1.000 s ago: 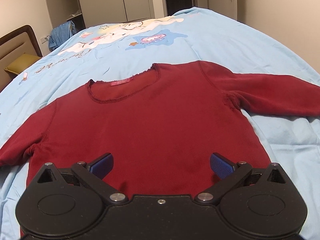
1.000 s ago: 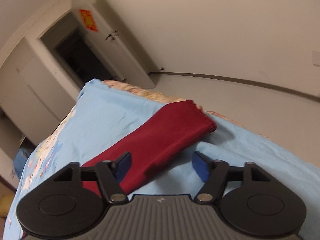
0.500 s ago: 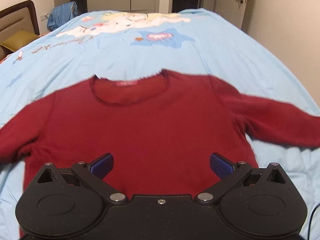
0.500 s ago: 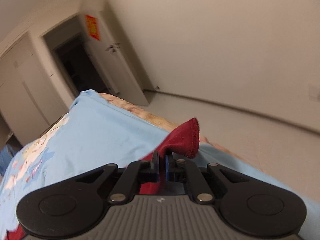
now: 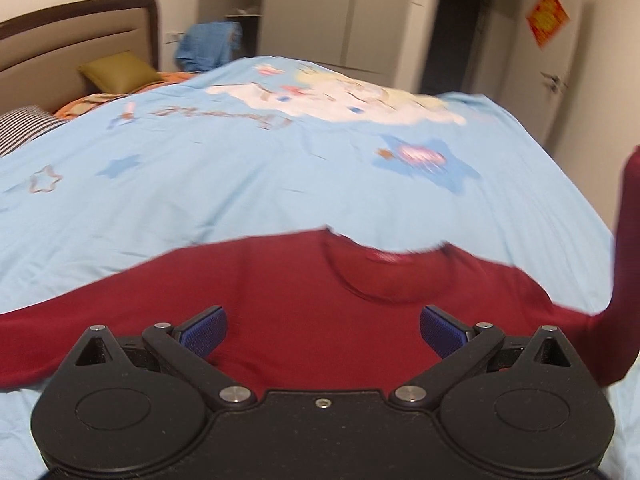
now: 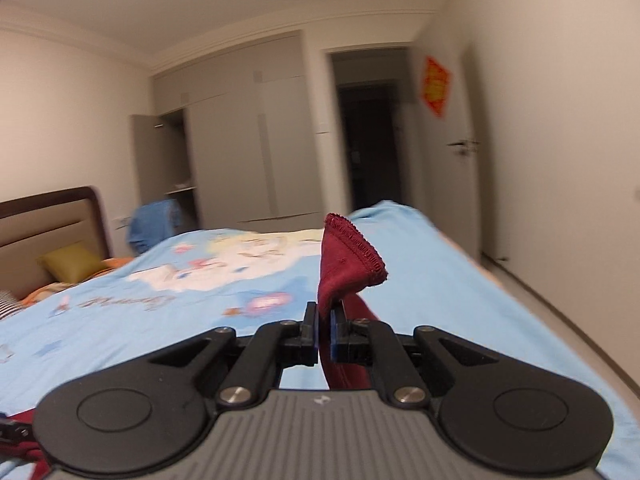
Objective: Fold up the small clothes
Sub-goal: 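Grasp the sleeve cuff with the right gripper and lift it, then carry the cuff across the sweater body and release it with the right gripper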
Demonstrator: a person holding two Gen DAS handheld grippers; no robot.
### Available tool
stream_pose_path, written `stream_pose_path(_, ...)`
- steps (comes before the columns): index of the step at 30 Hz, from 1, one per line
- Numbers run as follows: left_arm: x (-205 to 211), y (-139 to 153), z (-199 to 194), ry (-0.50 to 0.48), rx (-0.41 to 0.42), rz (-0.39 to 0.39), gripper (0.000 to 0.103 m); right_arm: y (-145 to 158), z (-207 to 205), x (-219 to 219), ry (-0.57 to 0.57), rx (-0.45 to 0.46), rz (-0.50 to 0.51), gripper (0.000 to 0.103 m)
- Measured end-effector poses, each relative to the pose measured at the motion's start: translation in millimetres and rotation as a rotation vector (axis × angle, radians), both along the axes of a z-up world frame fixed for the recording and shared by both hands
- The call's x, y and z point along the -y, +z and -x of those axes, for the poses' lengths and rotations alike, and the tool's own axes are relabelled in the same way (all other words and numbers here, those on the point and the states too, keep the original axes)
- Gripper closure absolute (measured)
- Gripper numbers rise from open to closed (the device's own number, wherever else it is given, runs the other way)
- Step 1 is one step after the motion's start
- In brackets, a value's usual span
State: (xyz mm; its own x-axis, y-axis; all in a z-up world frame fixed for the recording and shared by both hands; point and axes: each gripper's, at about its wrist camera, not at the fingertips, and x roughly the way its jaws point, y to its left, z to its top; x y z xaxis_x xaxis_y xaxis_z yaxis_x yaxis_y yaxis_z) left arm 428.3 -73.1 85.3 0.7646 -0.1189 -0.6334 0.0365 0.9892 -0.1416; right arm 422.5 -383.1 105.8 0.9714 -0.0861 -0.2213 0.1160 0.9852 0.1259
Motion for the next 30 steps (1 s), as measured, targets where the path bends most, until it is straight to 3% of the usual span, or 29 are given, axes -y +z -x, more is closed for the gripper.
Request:
stream_pose_path(6,-54.4,8.0,0.1,0.105,0.023,0.015,0.001,-9.3,-37.3,-104.3,0.200,-0.040,0.102,0.097)
stream_pose_path(13,-98.7,-2.0,1.5,0.185,0.014,0.001,0.001,-51.9,-50.1,-201.5,0.347,-0.143,0.195,0.097)
stream_pose_path(24,-117.8,-34.2,-1.2,0.189,-0.004,0.012,0.001,-130.5,-40.5,-276.8,0.454,-0.319,0.356,0.095)
stream_pose_path(27,-112.0,-42.0,-3.5,0.172,-0.008,0.018,0.001,-138.8,-31.1,-277.3,0.498,-0.348,0.335,0.086)
stream_pose_path(29,-105.9,-46.5,-5.8,0.151,-0.010,0.026,0.001,-137.1,-20.7,-270.8,0.515,-0.347,0.319,0.059)
stream_pose_path(30,-102.1,-48.6,-6.9,0.139,-0.010,0.029,0.001,-134.4,-16.3,-263.8,0.525,-0.344,0.307,0.052)
